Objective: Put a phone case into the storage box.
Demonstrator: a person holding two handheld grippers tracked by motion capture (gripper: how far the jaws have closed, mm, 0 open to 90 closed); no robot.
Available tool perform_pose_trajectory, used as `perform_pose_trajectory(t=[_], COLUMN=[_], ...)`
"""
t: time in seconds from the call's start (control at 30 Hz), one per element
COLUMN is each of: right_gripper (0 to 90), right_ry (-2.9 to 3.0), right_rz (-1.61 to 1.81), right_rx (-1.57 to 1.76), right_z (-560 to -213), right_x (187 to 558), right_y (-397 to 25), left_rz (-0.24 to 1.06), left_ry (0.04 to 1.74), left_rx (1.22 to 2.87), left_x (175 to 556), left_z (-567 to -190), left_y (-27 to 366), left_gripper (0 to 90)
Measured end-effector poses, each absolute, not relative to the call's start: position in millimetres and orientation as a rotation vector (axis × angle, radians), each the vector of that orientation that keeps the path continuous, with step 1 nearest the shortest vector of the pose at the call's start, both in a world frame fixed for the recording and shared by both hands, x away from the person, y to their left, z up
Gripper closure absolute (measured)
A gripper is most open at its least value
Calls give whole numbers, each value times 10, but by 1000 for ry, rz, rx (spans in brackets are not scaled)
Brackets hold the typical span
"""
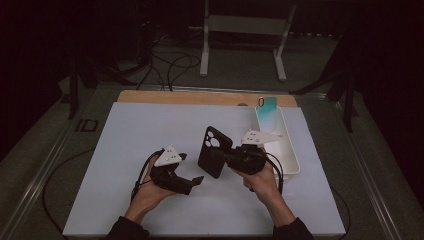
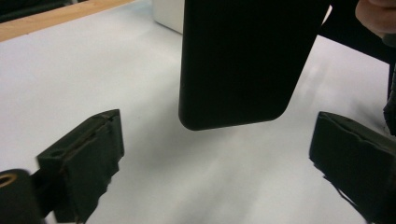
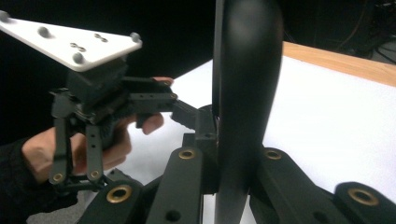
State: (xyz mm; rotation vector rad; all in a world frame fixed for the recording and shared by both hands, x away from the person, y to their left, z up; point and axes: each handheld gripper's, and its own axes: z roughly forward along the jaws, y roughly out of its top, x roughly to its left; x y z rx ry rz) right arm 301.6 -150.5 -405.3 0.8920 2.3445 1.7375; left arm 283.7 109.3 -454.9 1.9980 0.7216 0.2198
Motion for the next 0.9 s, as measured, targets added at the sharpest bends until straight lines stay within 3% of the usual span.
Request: perform_pose_trajectory(t=[0.37,0.63,0.67,0.9], right_gripper=[855,855,855,856], right_ry=[2399,2448,2455,2472], right_rz=[1806,1879,1911,1943], right_rx=[768,671,649,615], right_z=[-3998,-3998,-3998,-4012], right_x=[2973,2946,2945,2959], right_y=[-1433,-1392,-1392,-1407], left_rz=[145,98,83,55], left_ry=[682,596,575,537], left_rx=[1983,1960,1956,1949], left_x=[2840,2796,2794,2785], left_z=[-4553,-4564,-4567,-4574], left_y=[1094,1074,1080,1081], left_gripper=[17,159,217,382])
